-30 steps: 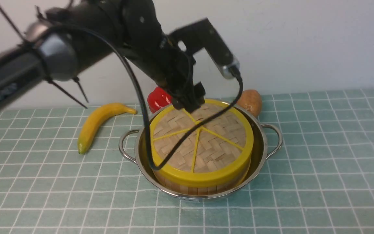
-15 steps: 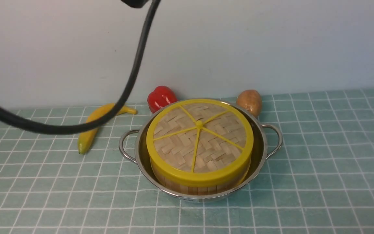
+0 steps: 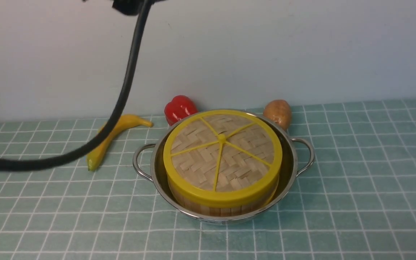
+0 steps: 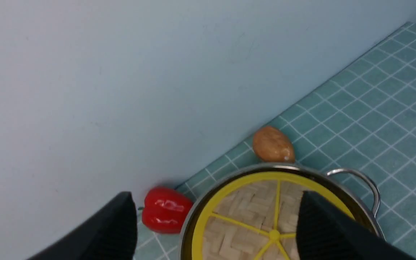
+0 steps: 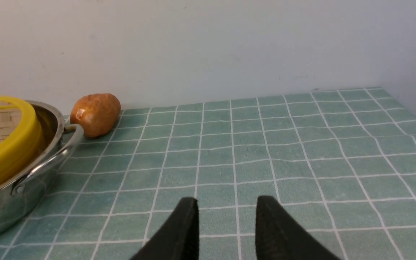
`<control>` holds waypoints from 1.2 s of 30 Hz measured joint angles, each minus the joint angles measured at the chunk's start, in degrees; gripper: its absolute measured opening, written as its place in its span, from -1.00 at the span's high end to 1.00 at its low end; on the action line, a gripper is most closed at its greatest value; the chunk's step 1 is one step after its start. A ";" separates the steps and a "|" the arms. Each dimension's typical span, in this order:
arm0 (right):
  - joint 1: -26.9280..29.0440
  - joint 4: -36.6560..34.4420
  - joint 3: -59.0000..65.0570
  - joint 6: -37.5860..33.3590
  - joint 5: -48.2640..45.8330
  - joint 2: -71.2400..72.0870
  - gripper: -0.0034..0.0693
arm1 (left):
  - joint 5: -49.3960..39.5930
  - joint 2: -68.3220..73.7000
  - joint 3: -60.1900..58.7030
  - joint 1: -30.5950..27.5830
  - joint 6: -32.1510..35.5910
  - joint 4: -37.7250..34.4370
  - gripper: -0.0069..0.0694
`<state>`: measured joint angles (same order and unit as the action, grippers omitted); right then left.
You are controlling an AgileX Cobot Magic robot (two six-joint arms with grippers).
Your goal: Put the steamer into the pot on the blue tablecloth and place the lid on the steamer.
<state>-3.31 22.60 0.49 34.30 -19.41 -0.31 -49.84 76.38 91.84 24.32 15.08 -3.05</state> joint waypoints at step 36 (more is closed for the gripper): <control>-0.05 0.00 0.00 0.00 0.23 0.00 0.24 | 28.28 -76.23 -92.30 -27.58 -0.52 -2.80 -0.61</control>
